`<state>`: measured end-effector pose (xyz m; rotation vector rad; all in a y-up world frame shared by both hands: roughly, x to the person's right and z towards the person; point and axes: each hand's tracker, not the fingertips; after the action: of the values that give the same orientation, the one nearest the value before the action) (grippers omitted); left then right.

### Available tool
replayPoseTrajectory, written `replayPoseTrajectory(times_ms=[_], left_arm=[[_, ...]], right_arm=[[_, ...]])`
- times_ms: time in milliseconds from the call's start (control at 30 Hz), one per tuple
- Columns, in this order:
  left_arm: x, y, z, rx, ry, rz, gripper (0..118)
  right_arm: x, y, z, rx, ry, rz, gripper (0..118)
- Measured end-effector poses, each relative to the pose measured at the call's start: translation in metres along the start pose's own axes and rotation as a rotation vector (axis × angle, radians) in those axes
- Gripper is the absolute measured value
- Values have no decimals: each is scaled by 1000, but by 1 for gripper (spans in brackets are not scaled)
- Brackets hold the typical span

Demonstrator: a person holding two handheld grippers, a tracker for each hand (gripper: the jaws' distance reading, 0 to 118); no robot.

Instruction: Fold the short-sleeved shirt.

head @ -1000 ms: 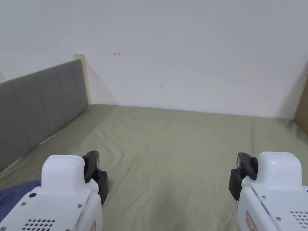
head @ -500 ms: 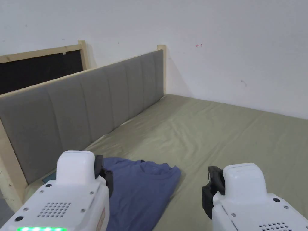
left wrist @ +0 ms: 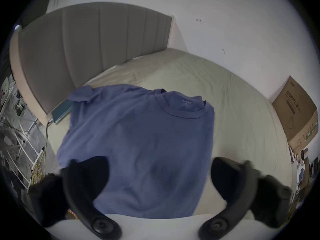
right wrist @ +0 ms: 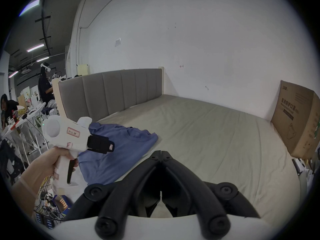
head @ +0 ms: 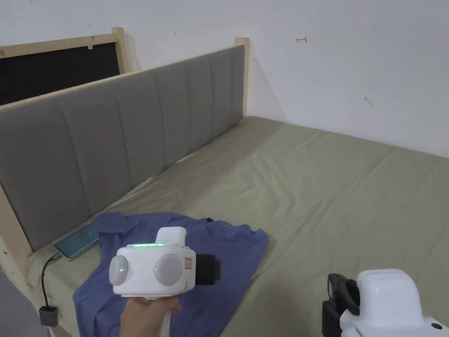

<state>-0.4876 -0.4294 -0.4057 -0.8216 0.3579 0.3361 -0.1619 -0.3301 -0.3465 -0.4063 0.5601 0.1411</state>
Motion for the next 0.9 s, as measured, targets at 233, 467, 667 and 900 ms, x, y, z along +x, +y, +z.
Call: replayPoseTrajectory(times_ms=[233, 467, 667, 900], left_arm=[[13, 20, -76, -114, 22, -19, 118], [30, -6, -96, -113, 129, -38, 72], [-2, 12, -85, -150, 148, 89, 5], [-33, 24, -77, -177, 34, 259, 4]], right_arm=[[3, -13, -24, -84, 9, 1, 0], [8, -19, -39, -140, 23, -5, 0], [11, -24, -39, -159, 27, -22, 0], [15, -19, -29, -153, 24, -28, 0]])
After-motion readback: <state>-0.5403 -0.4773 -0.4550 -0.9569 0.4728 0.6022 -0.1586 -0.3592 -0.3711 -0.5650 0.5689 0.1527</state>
